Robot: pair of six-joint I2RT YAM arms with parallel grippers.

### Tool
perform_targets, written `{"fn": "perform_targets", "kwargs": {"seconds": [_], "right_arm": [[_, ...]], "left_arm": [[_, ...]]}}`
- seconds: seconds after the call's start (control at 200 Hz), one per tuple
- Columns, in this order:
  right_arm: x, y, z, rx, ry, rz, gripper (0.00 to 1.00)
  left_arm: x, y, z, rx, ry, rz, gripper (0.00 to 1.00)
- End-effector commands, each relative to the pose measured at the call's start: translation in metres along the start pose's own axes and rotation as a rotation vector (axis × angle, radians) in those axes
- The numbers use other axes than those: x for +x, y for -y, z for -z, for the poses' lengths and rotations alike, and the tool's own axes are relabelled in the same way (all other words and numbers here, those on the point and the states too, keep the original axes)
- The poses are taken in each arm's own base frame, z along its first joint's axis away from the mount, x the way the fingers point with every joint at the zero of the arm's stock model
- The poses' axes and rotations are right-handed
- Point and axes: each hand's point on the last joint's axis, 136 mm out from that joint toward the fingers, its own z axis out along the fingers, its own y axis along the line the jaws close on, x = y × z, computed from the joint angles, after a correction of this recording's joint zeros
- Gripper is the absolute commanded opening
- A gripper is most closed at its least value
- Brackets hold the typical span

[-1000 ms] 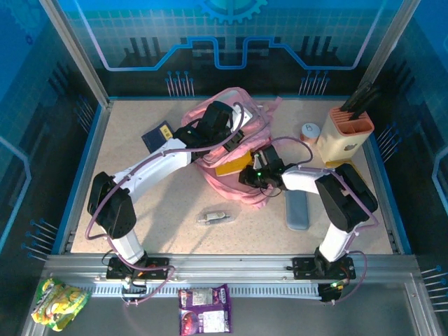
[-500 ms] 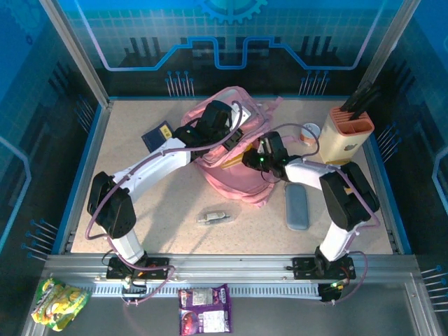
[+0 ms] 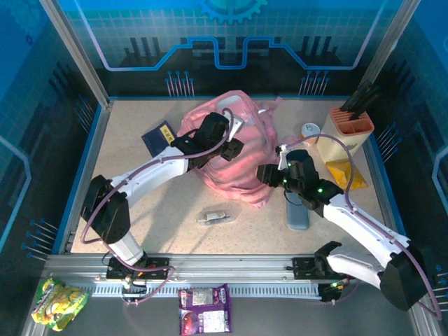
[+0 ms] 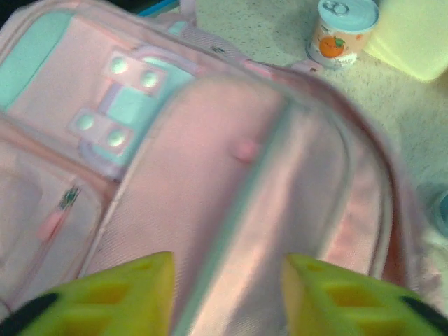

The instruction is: Pack the student bag

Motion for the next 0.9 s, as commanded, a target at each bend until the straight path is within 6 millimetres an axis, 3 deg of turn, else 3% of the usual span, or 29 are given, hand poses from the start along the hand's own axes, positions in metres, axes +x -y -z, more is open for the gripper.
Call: {"fn": "perform_targets", "kwargs": {"seconds": [0.0,0.13,0.245,0.27,0.41,0.645,0.895], "right_arm": [[0.011,-0.003,0.007,0.023,-0.102,0.103,0.45],[0.012,-0.021,-0.003,-0.055,-0.178,0.142,0.54],[0.017,-0.026,-0.015,-0.083,-0.215,0.160,0.62],[0.007,-0.035,-0.014,-0.103,-0.195,0.173,0.64],[0.007,-0.036,-0.022,-0.097,-0.226,0.201,0.75],[0.004,-0.039,-0.024,-0.090,-0.272,0.229,0.86],[0.004,-0.038,-0.035,-0.087,-0.314,0.213,0.89]], "left_arm": [[-0.020,-0.006,0.033,-0.011,0.100,0.205,0.56],[-0.002,-0.036,0.043,-0.133,0.063,0.329,0.62],[0.025,-0.082,0.042,-0.289,-0.013,0.455,0.68],[0.031,-0.092,0.041,-0.316,-0.028,0.490,0.69],[0.063,-0.148,0.029,-0.472,-0.121,0.603,0.74],[0.083,-0.212,-0.003,-0.637,-0.229,0.661,0.78],[0.095,-0.273,-0.016,-0.745,-0.222,0.809,0.79]]}}
